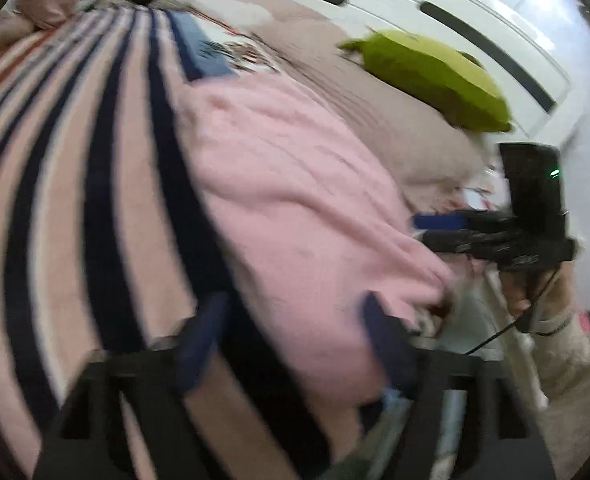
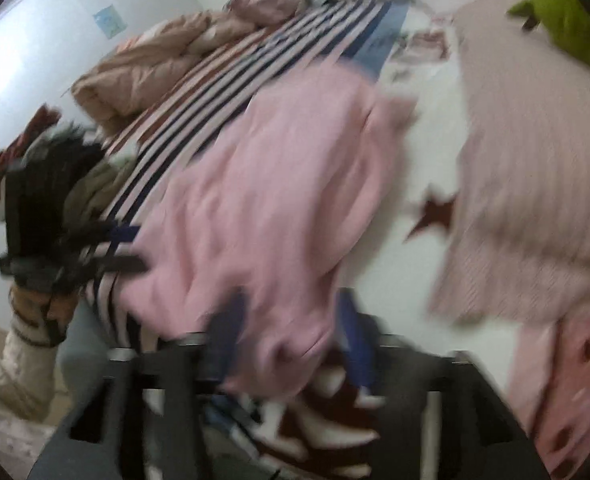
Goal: Fold small clothes
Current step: 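Grasp the folded pink shirt with both grippers and lift it, then carry the folded shirt with both grippers onto the clothes pile and release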
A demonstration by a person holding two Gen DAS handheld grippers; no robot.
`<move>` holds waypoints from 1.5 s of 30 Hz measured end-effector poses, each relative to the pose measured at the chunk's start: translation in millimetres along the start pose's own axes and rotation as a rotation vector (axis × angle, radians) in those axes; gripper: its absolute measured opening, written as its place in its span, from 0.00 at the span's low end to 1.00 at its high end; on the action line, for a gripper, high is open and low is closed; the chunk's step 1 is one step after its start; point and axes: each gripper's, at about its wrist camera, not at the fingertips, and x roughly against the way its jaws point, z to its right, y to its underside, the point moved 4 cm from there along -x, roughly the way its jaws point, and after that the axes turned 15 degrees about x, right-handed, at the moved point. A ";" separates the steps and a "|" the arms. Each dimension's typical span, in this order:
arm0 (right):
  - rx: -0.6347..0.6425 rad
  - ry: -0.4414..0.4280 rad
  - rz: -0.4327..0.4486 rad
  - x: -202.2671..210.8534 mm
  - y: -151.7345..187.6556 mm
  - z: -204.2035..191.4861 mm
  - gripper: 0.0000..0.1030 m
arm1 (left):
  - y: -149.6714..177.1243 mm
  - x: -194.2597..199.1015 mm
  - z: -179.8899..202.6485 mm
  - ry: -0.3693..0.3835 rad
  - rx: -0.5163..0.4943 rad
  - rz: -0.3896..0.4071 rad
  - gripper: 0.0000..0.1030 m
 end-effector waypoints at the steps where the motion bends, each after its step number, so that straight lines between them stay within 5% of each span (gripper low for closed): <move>1: -0.005 0.003 0.011 0.9 -8.9 7.6 0.67 | -7.1 2.0 -2.9 0.009 0.011 0.016 0.74; 6: -0.050 -0.087 -0.010 -25.9 -42.2 35.3 0.67 | -48.7 -17.7 -21.1 0.110 0.143 0.033 0.74; 9: -0.045 -0.055 -0.063 -49.8 -47.3 42.4 0.67 | -73.0 -48.1 -34.0 0.138 0.250 0.011 0.74; 10: -0.030 -0.071 -0.078 -60.0 -48.9 42.6 0.65 | -79.8 -59.4 -37.7 0.156 0.281 -0.003 0.66; 11: -0.027 -0.093 -0.085 -67.3 -49.1 42.7 0.62 | -83.3 -66.8 -38.7 0.170 0.294 -0.012 0.42; 13: -0.045 -0.127 -0.071 -78.8 -50.3 44.6 0.44 | -89.3 -83.6 -37.2 0.174 0.298 -0.048 0.15; 16: -0.082 -0.180 -0.027 -79.7 -54.3 43.4 0.22 | -90.4 -82.3 -25.7 0.119 0.229 -0.027 0.10; 20: -0.037 -0.131 0.035 -59.4 -61.3 31.4 0.17 | -96.9 -48.2 -5.3 0.126 0.165 0.043 0.09; 25: 0.011 -0.120 0.121 -25.2 -85.7 8.7 0.16 | -102.1 -8.6 24.7 0.046 0.039 0.110 0.09; 33: 0.108 -0.103 0.241 26.2 -125.1 -47.3 0.16 | -107.3 86.7 38.2 0.047 -0.016 0.257 0.09; 45: 0.326 -0.153 0.470 102.9 -213.5 -188.1 0.16 | -110.4 258.9 51.2 -0.079 -0.122 0.444 0.09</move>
